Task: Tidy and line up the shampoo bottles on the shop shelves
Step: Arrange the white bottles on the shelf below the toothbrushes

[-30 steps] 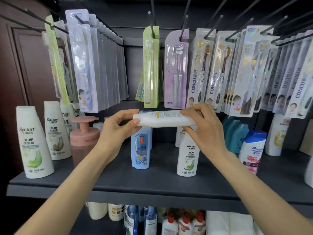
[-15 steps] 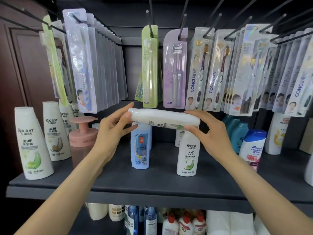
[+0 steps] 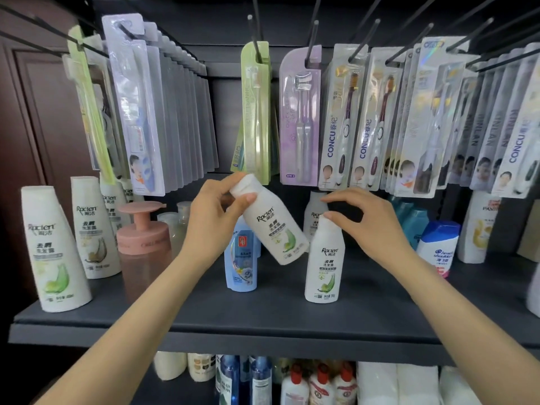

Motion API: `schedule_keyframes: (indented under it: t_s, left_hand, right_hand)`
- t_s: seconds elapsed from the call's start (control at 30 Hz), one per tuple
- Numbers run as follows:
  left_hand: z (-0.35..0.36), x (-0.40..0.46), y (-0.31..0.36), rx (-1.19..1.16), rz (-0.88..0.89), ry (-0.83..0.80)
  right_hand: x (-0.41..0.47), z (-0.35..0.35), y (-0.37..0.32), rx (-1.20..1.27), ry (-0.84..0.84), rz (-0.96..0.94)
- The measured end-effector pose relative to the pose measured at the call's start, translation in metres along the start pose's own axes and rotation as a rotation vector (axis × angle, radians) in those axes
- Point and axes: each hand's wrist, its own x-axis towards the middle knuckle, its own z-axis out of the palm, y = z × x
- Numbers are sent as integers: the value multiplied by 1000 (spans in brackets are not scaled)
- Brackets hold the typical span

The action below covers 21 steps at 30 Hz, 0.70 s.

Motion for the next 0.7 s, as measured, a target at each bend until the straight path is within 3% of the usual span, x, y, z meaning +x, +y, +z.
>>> schedule_keyframes:
  t_s: [0.17,0.27,0.5,0.7]
  left_hand:
    - [17,4,-1,315,74,-35]
    - [37,7,1,329,60,-91]
    - [90,22,-17,394,53,-246]
    - [119,41,-41,371,-31,-319]
  right_hand:
    - [8,9,18,-74,-99,122]
    - [6,15,25,-43,-154,170]
    - [0,16,33,52,-73,240]
    - [-2,14,38,136,-102,277]
